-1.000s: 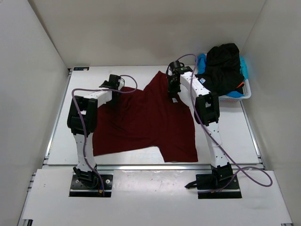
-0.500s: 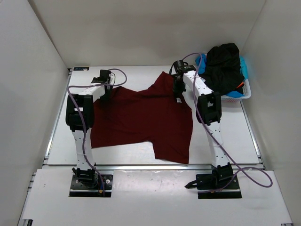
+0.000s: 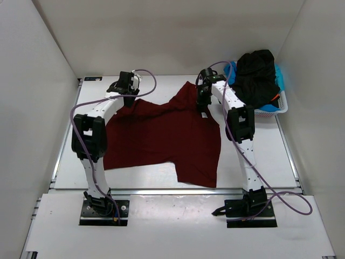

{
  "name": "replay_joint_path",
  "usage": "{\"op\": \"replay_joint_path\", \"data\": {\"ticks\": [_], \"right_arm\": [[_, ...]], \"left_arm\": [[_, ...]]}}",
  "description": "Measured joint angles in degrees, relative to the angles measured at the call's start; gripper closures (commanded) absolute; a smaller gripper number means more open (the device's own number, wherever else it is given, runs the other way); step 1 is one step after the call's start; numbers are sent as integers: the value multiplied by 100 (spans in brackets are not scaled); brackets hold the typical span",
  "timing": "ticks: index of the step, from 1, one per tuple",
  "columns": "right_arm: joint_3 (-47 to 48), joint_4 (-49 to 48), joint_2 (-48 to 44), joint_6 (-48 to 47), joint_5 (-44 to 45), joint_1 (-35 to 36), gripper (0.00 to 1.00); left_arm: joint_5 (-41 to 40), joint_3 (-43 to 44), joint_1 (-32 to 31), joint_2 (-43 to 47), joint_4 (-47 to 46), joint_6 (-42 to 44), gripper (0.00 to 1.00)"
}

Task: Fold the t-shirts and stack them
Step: Flatten out the tshirt

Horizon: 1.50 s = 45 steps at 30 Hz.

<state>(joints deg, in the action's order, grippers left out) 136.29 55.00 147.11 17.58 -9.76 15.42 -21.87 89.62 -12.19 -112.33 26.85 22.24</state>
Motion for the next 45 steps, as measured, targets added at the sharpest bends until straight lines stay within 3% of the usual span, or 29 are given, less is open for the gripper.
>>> {"op": "replay_joint_path", "data": {"ticks": [3, 9, 15, 36, 40, 45], "right_arm": [[0, -7, 0, -4, -31, 26, 94], [-81, -31, -20, -4, -59, 55, 94], [-192, -57, -74, -22, -66, 103, 94], [-382, -118, -168, -83, -179, 96, 94], [-389, -122, -173, -90, -190, 76, 93], [-389, -94, -225, -125, -229, 31, 88]], "left_arm": [[-7, 227, -90, -284, -22, 105, 34], [2, 1097, -468, -1368, -81, 127, 31], [-284, 1246, -688, -1869, -229, 238, 33], [-1440, 1690, 55, -2225, -782, 782, 31], [-1707, 2769, 247, -2817, -732, 909, 31], [-1908, 5455, 540, -4232, 55, 973, 26]]}}
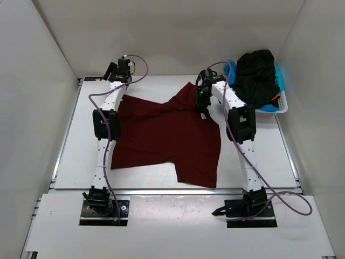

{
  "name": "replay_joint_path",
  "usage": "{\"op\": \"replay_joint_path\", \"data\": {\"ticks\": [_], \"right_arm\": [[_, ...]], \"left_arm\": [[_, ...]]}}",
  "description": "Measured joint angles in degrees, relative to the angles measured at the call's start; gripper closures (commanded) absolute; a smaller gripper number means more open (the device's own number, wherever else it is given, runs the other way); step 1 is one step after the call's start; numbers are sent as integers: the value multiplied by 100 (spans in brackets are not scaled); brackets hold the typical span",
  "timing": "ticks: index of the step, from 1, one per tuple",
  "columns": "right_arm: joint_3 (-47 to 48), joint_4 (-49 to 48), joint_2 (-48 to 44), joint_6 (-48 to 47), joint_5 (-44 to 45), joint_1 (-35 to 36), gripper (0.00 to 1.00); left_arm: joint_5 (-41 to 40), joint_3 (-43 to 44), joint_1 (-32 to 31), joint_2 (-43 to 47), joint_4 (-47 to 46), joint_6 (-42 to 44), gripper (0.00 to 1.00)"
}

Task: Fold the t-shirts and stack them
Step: Flatten out the tshirt

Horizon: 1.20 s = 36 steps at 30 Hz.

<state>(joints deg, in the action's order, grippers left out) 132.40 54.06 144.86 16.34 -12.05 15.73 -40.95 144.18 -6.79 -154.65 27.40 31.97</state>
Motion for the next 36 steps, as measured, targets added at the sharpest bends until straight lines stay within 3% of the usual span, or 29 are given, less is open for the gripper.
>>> {"op": "replay_joint_path", "data": {"ticks": [3, 6, 10, 12, 17, 21, 27, 32, 36], "right_arm": [[0, 28, -101, -50, -35, -66, 83], [2, 57, -330, -125, -33, -149, 78], [-238, 33, -1080, -223, 92, -177, 75], [-732, -24, -1722, -291, 304, -94, 73], [-3222, -177, -3814, -435, 1270, 739, 64], [-5462, 7, -4920, -293, 1401, 1421, 59], [-7375, 2, -6111, 260, 1287, 1126, 52], [-8432, -446, -6787, 673, 946, 1357, 50], [-9420, -660, -7176, 973, 632, 1259, 50]], "left_arm": [[4, 1224, 118, -511, 643, -74, 23], [192, 1185, 127, -245, 1224, -417, 21], [811, -531, 109, 1191, 1473, -1082, 19], [1182, -2092, 107, 2402, 1362, -1364, 20], [1794, -5375, 179, 5180, 1152, -1729, 20], [2343, -7272, 415, 6472, 1401, -2002, 9], [3091, -8612, 1080, 6793, 2249, -2448, 5], [3580, -8970, 1620, 6800, 2675, -2758, 6], [3773, -9005, 1698, 6655, 2756, -2861, 6]]}}
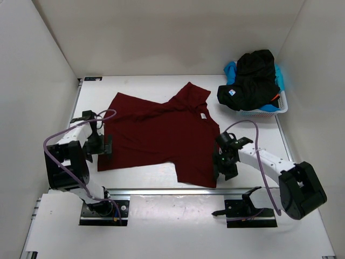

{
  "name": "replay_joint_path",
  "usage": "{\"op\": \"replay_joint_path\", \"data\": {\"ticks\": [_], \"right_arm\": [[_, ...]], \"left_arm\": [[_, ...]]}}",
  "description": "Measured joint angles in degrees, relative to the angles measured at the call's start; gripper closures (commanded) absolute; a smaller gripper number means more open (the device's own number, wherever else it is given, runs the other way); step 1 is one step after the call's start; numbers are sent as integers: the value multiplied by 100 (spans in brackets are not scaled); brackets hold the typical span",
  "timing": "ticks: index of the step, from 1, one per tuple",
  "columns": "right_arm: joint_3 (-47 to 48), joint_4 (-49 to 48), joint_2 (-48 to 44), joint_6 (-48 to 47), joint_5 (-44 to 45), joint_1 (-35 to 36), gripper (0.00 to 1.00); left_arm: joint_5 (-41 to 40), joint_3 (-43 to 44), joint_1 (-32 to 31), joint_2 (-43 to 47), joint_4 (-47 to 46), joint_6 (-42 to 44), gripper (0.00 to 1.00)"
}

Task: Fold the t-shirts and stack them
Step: Flatten out the tshirt

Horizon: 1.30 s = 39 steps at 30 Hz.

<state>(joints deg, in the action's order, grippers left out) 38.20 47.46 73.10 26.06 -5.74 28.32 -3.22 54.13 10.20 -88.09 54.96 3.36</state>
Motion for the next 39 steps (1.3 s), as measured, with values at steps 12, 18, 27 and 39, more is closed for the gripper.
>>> {"op": "replay_joint_path", "data": {"ticks": [12, 18, 27, 39], "right_arm": [[-160, -680, 129, 372, -291, 315, 52], [-55, -791, 433, 391, -374, 302, 96], [688, -708, 1010, -155, -538, -201, 100], [8985, -940, 3351, -1974, 1360, -1320, 100]], "left_arm": [[380, 173, 254, -1036, 42, -70, 34], [203, 101, -9, -951, -164, -55, 93], [542, 879, 28, -1403, 122, 144, 100], [76, 7571, -1047, -2076, -933, 817, 100]]}}
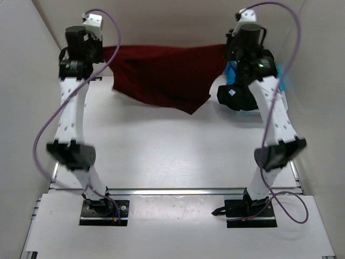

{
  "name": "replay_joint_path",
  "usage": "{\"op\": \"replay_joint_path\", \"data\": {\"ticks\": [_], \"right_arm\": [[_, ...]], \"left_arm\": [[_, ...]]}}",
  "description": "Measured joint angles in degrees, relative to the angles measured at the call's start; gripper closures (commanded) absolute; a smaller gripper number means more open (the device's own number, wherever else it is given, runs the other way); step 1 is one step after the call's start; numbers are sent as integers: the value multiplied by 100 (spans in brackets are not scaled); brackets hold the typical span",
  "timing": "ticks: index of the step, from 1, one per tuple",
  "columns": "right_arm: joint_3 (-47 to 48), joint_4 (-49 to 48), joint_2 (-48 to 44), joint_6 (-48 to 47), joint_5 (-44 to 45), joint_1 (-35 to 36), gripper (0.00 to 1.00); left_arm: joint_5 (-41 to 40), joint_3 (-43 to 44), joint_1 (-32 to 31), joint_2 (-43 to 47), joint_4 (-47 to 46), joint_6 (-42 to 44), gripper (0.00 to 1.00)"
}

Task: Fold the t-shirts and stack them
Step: Flatten out the tshirt

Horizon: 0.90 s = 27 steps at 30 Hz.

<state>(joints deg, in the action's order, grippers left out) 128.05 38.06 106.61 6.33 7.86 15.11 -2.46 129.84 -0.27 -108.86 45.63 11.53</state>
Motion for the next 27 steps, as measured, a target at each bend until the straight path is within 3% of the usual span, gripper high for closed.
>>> {"op": "replay_joint_path", "data": {"ticks": [4, 7, 10, 15, 19, 23, 27], "right_arm": [[-868, -284, -1598, -365, 656, 610, 100], [-2730, -776, -2752, -566, 1163, 1408, 100], [-4444, -708, -3427, -243, 1272, 1801, 100], [-6806, 15, -3571, 723, 1167, 1915, 100], [-8021, 844, -4262, 1447, 566, 1996, 100], [-8323, 1091, -4830, 1797, 22, 1816, 100], [-8341, 1023, -4802, 1862, -313, 1585, 100]], "left_arm": [[-195, -1849, -249, 2138, -927, 160, 100], [-251, -3314, -323, 3010, -1268, 203, 100], [-203, -4638, -321, 2962, -1281, 199, 100], [-50, -6695, -188, 2496, -518, 243, 100], [-28, -7320, 184, 2802, 234, 411, 100], [-129, -7567, 417, 3167, 549, 570, 100], [-229, -7685, 400, 3036, 723, 643, 100]]}}
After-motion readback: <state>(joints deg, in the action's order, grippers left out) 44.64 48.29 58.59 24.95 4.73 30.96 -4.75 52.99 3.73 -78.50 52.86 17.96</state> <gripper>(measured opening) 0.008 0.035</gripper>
